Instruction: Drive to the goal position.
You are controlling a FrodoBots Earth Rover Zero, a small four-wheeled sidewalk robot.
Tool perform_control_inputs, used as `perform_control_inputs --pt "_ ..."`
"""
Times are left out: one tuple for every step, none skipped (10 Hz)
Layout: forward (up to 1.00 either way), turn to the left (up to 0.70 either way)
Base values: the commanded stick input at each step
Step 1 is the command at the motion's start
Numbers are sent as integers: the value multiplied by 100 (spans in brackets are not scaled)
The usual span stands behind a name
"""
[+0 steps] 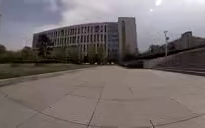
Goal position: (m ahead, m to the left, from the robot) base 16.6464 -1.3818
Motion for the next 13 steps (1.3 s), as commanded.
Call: perform_control_inputs --pt "100 0" --pt "100 0" --pt "100 0" --pt "100 0" --pt "100 0" --pt "100 0" --pt "100 0" --pt "100 0" --pt "100 0" --pt "100 0" --pt "100 0" --pt "100 -27" --pt "100 -27"
